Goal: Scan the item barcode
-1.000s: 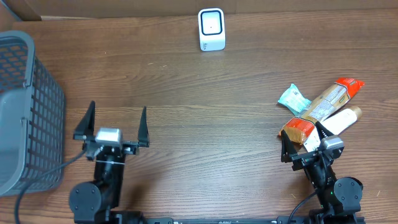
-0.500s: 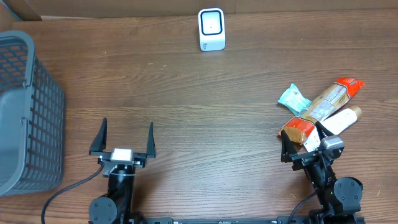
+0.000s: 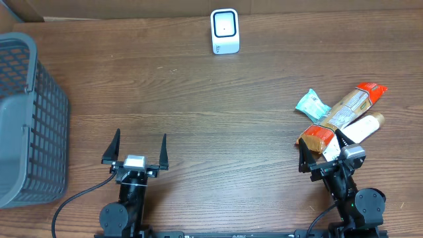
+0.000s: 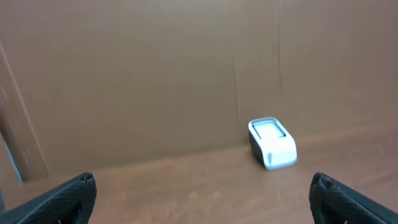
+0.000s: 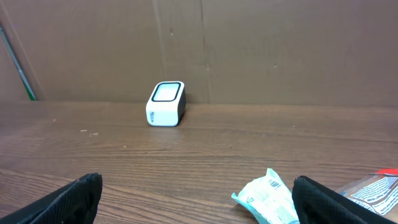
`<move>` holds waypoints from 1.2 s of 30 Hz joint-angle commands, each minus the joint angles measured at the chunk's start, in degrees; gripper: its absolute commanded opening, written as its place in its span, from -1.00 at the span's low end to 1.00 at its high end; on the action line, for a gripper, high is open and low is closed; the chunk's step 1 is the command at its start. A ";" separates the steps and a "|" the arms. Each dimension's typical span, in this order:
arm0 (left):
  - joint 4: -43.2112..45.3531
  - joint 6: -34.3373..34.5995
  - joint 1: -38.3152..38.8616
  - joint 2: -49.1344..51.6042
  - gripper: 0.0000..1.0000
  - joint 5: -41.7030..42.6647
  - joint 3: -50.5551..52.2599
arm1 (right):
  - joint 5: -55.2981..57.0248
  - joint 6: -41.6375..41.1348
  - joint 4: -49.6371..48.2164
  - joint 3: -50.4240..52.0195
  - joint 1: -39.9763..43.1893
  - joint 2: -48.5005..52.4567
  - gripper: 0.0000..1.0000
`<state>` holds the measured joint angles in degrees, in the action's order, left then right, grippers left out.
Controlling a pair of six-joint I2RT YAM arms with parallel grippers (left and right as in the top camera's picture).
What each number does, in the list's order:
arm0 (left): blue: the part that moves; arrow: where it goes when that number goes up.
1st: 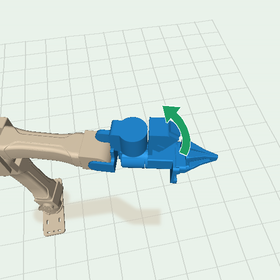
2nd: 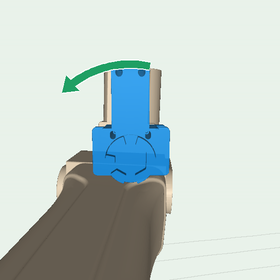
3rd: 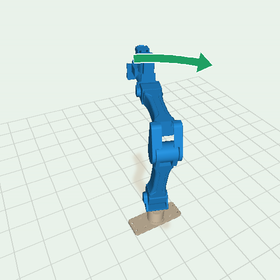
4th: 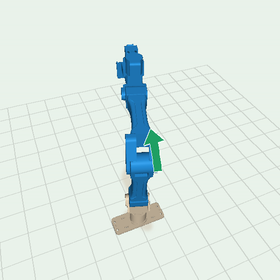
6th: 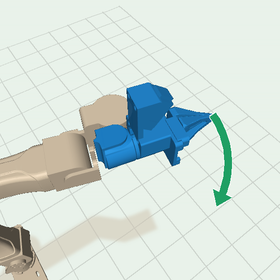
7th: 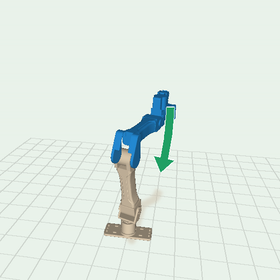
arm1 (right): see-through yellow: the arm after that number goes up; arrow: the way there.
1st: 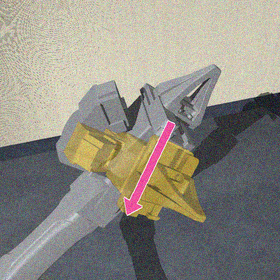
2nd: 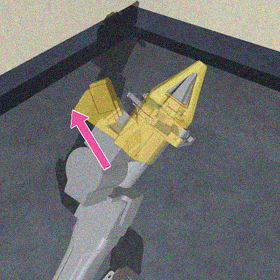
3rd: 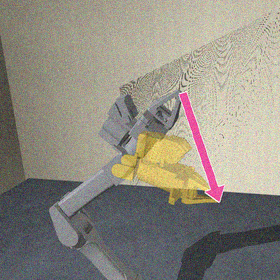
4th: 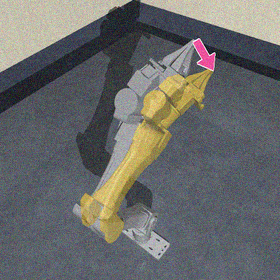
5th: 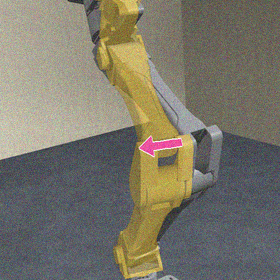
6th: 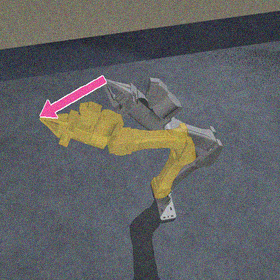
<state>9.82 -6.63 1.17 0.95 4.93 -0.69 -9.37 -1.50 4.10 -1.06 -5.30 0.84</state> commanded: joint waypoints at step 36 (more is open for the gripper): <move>-13.88 -1.07 0.46 -0.70 0.99 -0.02 0.39 | 0.76 0.02 -0.24 0.61 -0.26 -0.68 1.00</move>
<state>-3.90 -6.63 1.15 0.86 4.91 -0.49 -9.37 -1.50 4.08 -1.06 -5.30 0.84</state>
